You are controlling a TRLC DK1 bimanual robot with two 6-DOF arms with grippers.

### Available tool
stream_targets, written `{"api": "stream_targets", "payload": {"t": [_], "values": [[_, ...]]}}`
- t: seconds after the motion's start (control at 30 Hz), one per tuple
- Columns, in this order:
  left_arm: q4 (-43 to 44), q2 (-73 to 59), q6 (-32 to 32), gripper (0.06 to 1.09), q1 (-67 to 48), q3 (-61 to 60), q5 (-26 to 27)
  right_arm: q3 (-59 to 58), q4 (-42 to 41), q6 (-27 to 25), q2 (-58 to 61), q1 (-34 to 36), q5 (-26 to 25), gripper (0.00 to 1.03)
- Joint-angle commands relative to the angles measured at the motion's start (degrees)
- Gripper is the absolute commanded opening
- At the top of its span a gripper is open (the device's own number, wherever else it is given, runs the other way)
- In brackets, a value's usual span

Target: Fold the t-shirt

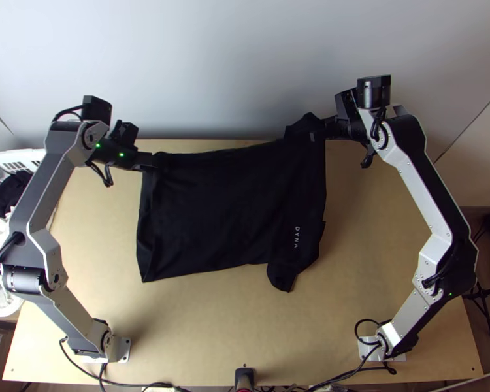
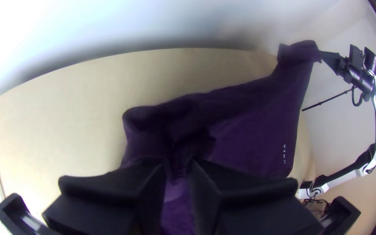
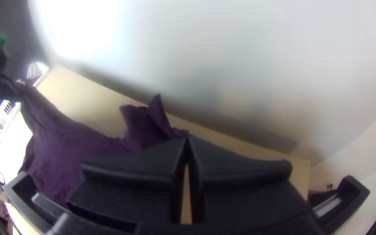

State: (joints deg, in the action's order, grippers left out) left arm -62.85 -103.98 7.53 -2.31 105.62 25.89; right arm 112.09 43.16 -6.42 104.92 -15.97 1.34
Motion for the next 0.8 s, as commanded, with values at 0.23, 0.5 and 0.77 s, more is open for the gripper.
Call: {"api": "stream_targets", "payload": {"t": [0.23,0.5,0.77], "values": [[7.74,-14.14,-1.99,0.55,-4.73,5.73,-0.31,0.23,-0.44,-0.53,0.81,-2.14,0.06,0.03],[7.74,-18.18,-1.47,0.55,-4.64,8.28,-0.49,-0.03,-0.44,-0.62,0.98,-1.88,-0.03,0.03],[7.74,-23.11,-1.73,0.55,-7.71,12.50,-0.49,-0.12,-0.44,-1.14,1.95,-2.23,-0.03,0.03]]}}
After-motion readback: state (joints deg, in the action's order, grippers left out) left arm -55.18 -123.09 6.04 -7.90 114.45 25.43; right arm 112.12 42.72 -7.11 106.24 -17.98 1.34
